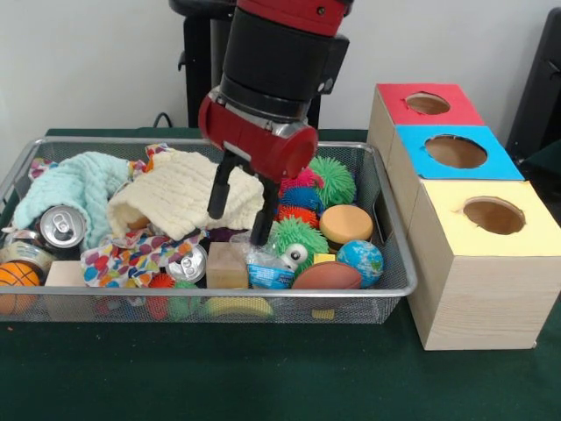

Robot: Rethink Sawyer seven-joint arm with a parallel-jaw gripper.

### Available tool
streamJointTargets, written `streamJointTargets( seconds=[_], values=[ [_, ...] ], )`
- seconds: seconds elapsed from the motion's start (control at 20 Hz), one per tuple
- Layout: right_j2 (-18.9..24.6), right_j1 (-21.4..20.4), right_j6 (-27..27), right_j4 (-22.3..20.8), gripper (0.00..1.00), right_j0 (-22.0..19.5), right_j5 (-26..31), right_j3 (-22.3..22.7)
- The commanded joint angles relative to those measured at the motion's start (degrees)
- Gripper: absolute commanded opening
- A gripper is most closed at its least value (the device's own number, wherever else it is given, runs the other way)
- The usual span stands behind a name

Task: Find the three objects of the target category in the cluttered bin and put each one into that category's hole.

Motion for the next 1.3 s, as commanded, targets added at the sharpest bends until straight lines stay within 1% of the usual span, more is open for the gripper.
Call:
streamJointTargets(
  seconds=[0.05, 0.35, 0.45, 0.5, 0.6, 0.75, 0.95, 1.1, 1.3],
  values=[
    [5.56, 5.54, 5.85, -0.17, 1.0, -1.44, -4.4, -0.66],
    [7.18, 5.38, 6.34, 1.8, 1.0, -1.69, -3.71, -1.1],
    [7.43, 5.99, 6.62, 1.97, 1.0, -1.47, -4.13, -1.36],
    [5.9, 6.96, 7.89, 1.87, 1.0, -0.5, -3.98, -2.19],
    [4.52, 8.36, 8.69, 1.6, 1.0, 0.39, -4.13, -3.58],
    [5.3, 7.6, 8.93, 2.45, 1.0, 0.44, -2.46, -2.89],
    [8.26, 7.07, 7.2, 3.57, 1.0, -1.0, -1.92, -2.27],
    [8.37, 6.49, 8.06, 4.46, 1.0, -0.33, -1.24, -1.03],
    [8.95, 6.23, 8.04, 5.57, 1.0, -0.23, -0.28, -0.51]
  ],
)
